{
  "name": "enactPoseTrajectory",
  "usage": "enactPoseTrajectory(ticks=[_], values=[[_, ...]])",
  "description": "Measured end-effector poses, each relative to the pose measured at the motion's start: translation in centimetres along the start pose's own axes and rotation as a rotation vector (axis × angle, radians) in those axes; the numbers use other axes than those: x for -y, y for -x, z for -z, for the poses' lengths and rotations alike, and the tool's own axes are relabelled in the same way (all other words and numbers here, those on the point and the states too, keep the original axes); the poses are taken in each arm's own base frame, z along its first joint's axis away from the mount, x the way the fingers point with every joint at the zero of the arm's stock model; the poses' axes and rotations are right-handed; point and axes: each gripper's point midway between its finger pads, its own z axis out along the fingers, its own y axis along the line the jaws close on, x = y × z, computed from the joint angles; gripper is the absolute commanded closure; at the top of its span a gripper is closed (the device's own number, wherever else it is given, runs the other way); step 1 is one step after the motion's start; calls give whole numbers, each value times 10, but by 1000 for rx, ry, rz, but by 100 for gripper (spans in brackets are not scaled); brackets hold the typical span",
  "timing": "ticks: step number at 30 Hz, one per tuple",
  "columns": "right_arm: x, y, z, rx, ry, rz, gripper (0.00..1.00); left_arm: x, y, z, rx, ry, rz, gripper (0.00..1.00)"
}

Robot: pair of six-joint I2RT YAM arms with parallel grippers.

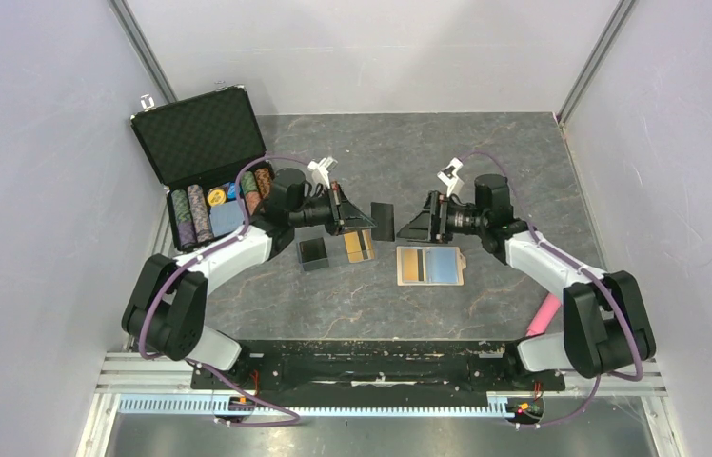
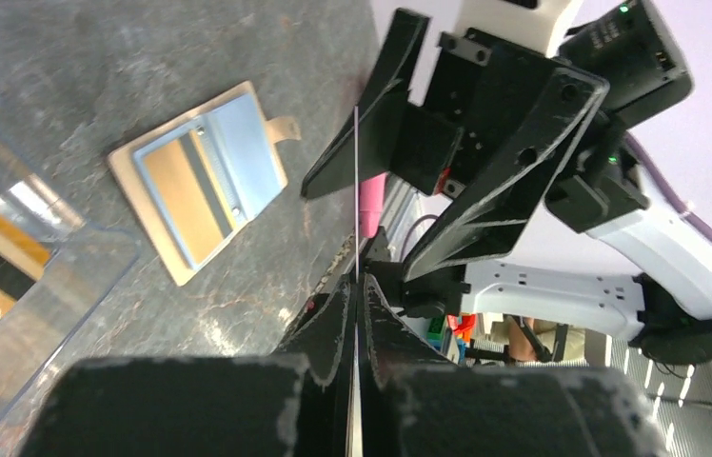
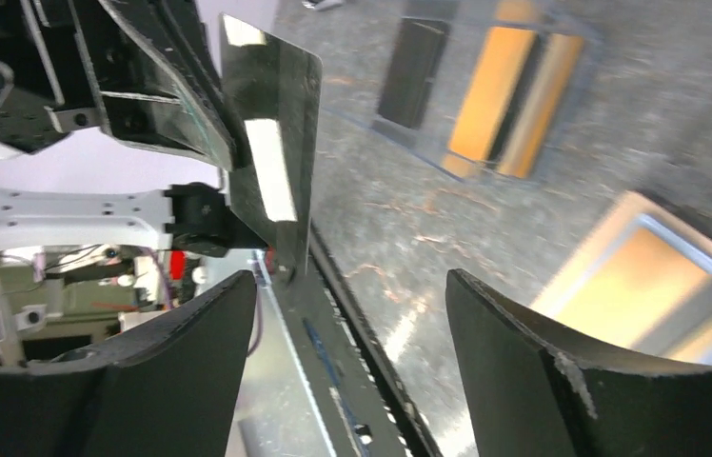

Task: Put the credit cards into the card holder
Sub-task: Insert the credit card into the card holder.

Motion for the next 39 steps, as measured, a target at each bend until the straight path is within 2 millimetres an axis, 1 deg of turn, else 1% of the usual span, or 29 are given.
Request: enactPoseTrajectory(ticks=[2, 6, 8, 9, 10, 12, 14, 16, 19, 21, 22, 31, 34, 39], values=[[12, 0, 7, 9, -48, 9, 19, -9, -2, -2, 5, 44, 18, 98], [42, 1, 31, 51, -172, 23, 15, -24, -13, -12, -3, 116, 49, 98], [63, -1, 48, 77, -266, 12, 11, -32, -23, -23, -27, 142, 61, 98], [71, -1, 54, 86, -306, 7, 9, -39, -24, -28, -31, 161, 71, 98], [85, -2, 65, 103, -371, -5, 8, -41, -32, -35, -54, 167, 72, 98], [102, -5, 81, 123, -462, -21, 8, -50, -43, -47, -91, 186, 83, 98], [120, -10, 97, 134, -546, -48, 8, -59, -54, -60, -124, 207, 92, 98], [135, -19, 107, 127, -607, -78, 8, -66, -62, -70, -150, 222, 98, 98], [150, -39, 111, 83, -652, -123, 12, -73, -72, -84, -183, 232, 100, 98], [157, -55, 110, 52, -662, -156, 20, -76, -75, -91, -195, 232, 98, 98], [160, -62, 109, 38, -661, -173, 22, -78, -77, -96, -199, 229, 94, 98], [159, -68, 97, 32, -581, -189, 47, -90, -84, -111, -213, 227, 96, 98], [159, -72, 93, 25, -555, -208, 51, -91, -84, -113, -210, 227, 94, 98], [157, -76, 89, 18, -527, -231, 55, -92, -81, -118, -199, 229, 88, 98]])
